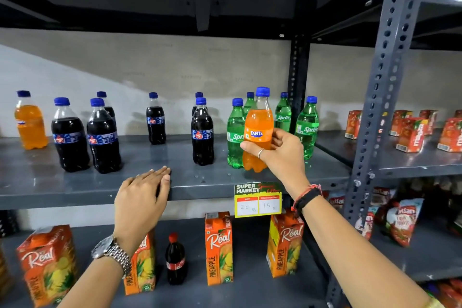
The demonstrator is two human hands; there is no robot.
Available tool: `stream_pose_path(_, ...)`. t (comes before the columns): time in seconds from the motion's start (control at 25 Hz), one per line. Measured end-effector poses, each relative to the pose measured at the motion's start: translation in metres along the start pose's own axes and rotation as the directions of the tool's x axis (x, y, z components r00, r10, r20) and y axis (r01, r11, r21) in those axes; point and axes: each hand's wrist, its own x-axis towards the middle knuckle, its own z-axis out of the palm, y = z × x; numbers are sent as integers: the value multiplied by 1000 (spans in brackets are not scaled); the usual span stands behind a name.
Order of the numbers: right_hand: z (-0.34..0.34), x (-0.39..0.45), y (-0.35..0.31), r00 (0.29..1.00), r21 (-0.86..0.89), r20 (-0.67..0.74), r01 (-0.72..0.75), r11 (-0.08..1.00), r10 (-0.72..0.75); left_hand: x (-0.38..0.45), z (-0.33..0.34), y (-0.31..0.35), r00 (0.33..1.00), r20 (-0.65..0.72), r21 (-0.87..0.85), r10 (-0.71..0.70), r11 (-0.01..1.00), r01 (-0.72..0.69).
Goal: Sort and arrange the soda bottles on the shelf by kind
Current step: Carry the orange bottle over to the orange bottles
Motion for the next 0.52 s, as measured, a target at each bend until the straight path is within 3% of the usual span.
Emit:
stream_pose_path(0.16,46,-19,-18,996,35,90,-10,999,6,-2,-19,-30,1000,22,3,-15,1000,15)
stream_pose_path(0.52,244,-63,-64,965,149,258,-78,986,37,-18,-107,-224,987,-54,91,-152,983,157)
